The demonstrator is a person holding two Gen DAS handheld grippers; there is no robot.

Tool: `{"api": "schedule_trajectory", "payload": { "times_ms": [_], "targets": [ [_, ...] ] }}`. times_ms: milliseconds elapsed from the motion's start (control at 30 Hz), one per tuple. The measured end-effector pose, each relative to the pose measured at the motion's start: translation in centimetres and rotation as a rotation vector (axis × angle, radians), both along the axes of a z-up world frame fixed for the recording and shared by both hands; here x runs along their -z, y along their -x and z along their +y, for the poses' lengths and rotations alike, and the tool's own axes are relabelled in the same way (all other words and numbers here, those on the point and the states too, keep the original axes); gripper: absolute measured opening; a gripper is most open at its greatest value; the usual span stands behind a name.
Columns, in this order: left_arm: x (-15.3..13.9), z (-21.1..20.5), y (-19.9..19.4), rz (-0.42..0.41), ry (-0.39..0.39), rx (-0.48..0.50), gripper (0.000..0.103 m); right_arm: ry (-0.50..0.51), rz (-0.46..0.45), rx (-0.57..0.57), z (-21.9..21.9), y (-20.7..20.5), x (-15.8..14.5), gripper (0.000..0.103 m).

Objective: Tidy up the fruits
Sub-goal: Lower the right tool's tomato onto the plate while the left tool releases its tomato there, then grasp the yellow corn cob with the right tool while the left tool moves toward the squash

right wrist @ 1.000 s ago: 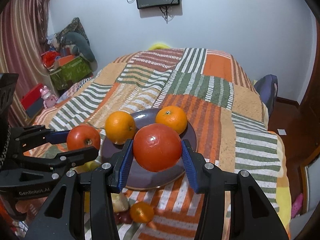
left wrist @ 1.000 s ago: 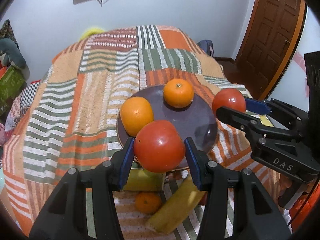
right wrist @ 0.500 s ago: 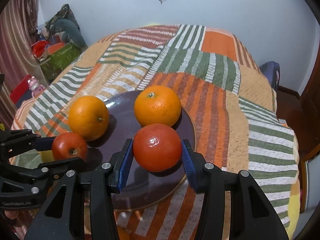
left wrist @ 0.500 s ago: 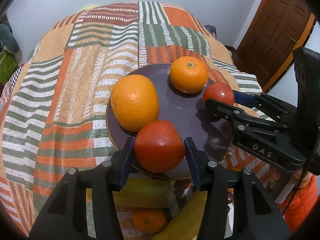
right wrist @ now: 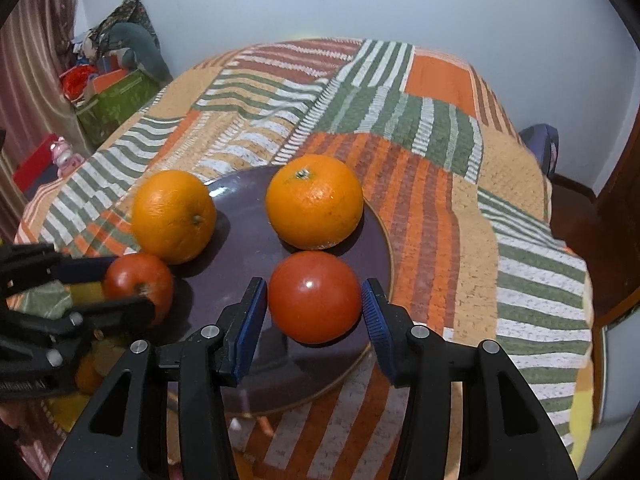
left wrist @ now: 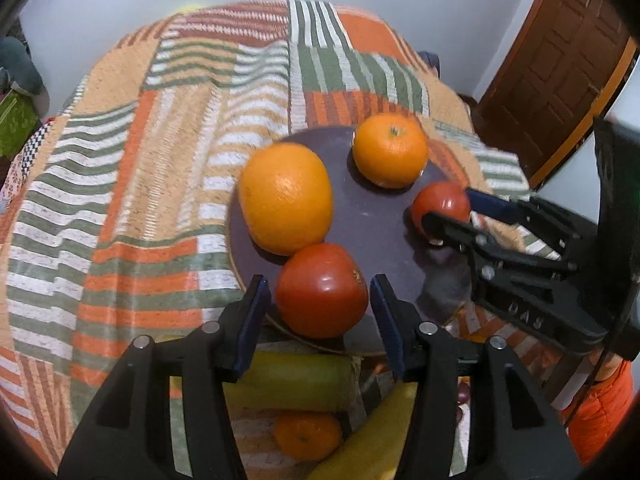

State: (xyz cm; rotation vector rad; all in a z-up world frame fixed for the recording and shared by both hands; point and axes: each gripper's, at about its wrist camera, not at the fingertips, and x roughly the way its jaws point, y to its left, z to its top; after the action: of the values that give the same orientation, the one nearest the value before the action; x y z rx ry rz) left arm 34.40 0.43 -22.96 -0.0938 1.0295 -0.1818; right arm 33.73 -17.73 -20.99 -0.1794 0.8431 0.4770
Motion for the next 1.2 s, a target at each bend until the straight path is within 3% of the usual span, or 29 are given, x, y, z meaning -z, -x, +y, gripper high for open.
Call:
{"api": "schedule_trajectory", "payload": {
  "times_ms": [67, 267, 400, 633, 767, 900, 1200],
  "targets": [
    [-1.4, 0.5, 0.8, -0.037, 0.007, -0.011, 0.06, 0.006, -0.027, 0.0, -0.1, 0.7, -0.7, 0.06],
    [-5.4, 2.4, 4.7, -0.142, -0.033, -0.034, 0.068, -0.002, -0.082, -0.008, -0.7, 3.5, -3.4, 0.062],
    [-5.7, 3.9, 7.3, -0.129, -0.046, -0.053, 0.073, 0.008, -0.089, -0.026, -1.2, 5.8, -3.8, 0.075],
    [-2.6, 5.7, 10.4, -0.026, -0.085, -0.083, 0.073, 0.067, -0.044, -0.043, -1.4, 7.7, -2.0, 0.075],
    [-0.1, 5.9, 10.7, 0.008, -0.151, -0.089, 0.073, 0.083, 0.007, -0.056, -1.1, 7.4, -0.9, 0.075],
    [1.8, 5.9, 9.8, 0.06, -0.135, -0.087, 0.073, 0.121, 0.009, -0.055, -0.6, 7.6, -0.2, 0.075],
    [3.2, 5.1, 9.3, 0.068, -0.113, -0.043, 0.073, 0.18, 0.028, -0.095, 0.6, 6.7, 1.3, 0.076]
  ]
}}
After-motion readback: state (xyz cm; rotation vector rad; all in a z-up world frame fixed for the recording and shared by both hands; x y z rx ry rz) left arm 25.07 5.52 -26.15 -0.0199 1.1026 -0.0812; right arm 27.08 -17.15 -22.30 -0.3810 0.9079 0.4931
